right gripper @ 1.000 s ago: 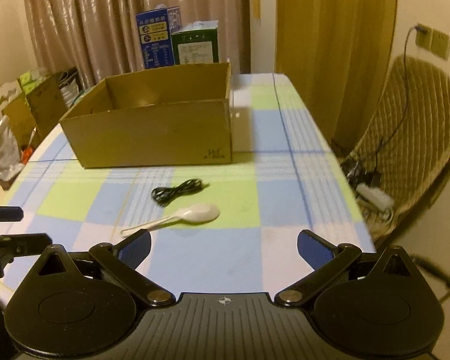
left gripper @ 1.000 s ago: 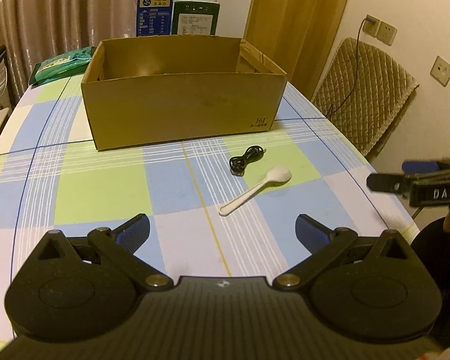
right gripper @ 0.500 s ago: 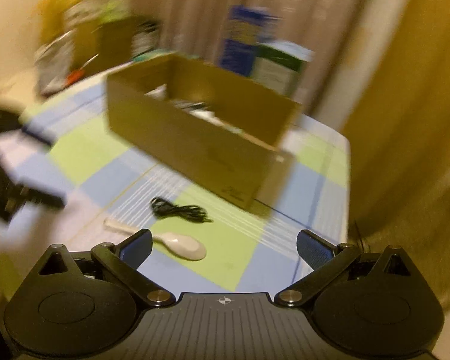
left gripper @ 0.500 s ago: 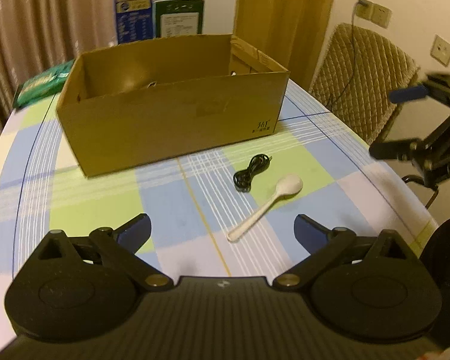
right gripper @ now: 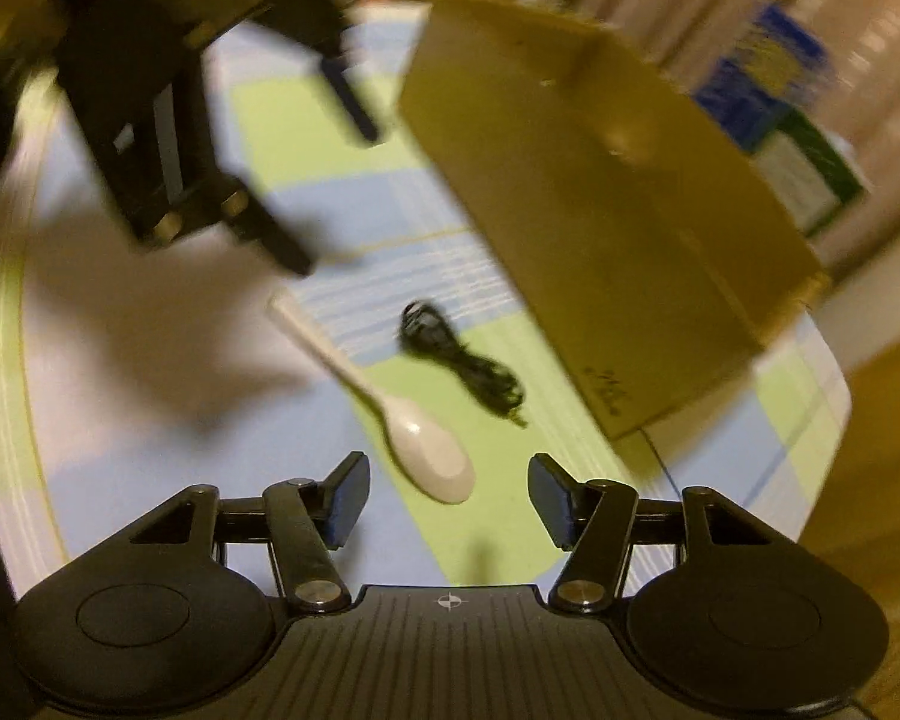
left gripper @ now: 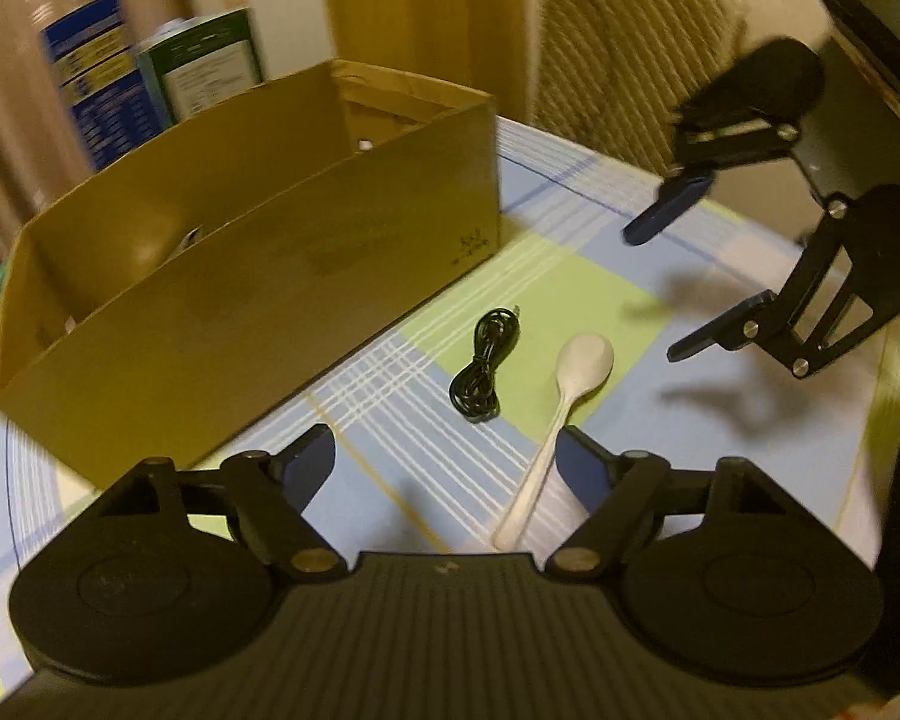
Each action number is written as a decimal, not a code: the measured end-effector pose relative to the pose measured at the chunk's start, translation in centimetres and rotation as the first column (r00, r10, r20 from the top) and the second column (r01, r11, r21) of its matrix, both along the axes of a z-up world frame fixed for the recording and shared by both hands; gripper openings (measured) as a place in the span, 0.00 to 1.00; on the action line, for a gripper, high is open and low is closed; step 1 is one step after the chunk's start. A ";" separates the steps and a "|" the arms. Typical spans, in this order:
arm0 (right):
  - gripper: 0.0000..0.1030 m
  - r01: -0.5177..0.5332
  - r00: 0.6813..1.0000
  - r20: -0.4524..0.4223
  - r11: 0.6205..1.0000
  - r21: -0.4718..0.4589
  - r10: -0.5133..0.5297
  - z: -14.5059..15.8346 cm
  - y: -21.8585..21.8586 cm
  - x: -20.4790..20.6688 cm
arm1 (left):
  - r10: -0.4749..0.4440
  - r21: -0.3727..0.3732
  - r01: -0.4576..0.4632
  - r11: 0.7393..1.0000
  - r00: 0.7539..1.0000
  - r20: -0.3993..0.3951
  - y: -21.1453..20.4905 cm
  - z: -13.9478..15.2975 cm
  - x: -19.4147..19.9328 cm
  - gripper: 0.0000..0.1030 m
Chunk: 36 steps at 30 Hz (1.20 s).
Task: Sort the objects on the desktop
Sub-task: 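Move both tools toward the white spoon and black cable, then grasp the white spoon with the right tool while the left tool grasps the black cable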
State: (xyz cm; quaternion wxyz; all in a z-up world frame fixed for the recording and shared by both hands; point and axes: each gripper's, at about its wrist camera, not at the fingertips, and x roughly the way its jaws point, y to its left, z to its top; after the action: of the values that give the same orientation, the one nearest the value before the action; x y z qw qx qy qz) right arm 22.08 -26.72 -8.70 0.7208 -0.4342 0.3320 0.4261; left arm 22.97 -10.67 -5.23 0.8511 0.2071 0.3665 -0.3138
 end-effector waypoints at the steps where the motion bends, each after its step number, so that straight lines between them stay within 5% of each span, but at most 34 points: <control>1: 0.52 -0.027 1.000 0.005 0.999 -0.025 0.027 -0.6 0.2 0.1 | -0.028 0.019 0.028 0.999 1.000 0.006 -0.3 -0.4 0.4 0.75; 8: 0.47 -0.116 0.992 -0.059 0.992 -0.048 0.113 -3.0 1.0 2.9 | -0.148 0.068 0.148 0.987 0.989 0.006 -2.0 -2.4 2.7 0.71; 13: 0.40 -0.152 0.984 -0.102 0.987 -0.050 0.146 -4.0 1.8 4.5 | -0.184 0.065 0.185 0.981 0.983 -0.013 -2.8 -3.7 4.4 0.55; 20: 0.37 -0.185 0.975 -0.133 0.981 -0.048 0.178 -4.9 2.6 6.1 | -0.224 0.034 0.226 0.973 0.973 -0.056 -3.9 -5.2 6.2 0.46; 22: 0.34 -0.192 0.972 -0.144 0.980 -0.044 0.184 -5.0 3.0 6.5 | -0.225 0.024 0.227 0.974 0.971 -0.080 -4.1 -5.6 6.8 0.34; 24: 0.30 -0.193 0.970 -0.160 0.980 -0.040 0.184 -5.1 3.3 7.0 | -0.215 0.020 0.218 0.976 0.971 -0.100 -4.2 -6.0 7.2 0.21; 30: 0.27 -0.138 0.975 -0.181 0.990 -0.027 0.131 -5.2 3.7 8.0 | -0.141 0.014 0.143 0.990 0.983 -0.115 -2.3 -6.0 6.8 0.20; 36: 0.27 0.007 0.978 -0.210 1.000 -0.004 -0.007 -5.2 2.4 8.1 | 0.056 -0.002 -0.057 0.998 0.988 -0.144 1.8 -6.1 4.3 0.20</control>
State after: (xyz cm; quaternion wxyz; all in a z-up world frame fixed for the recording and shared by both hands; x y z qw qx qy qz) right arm 30.16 -24.29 -13.89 0.6826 -0.3869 0.4085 0.4665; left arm 27.27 -8.92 -11.33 0.8316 0.1709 0.4316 -0.3049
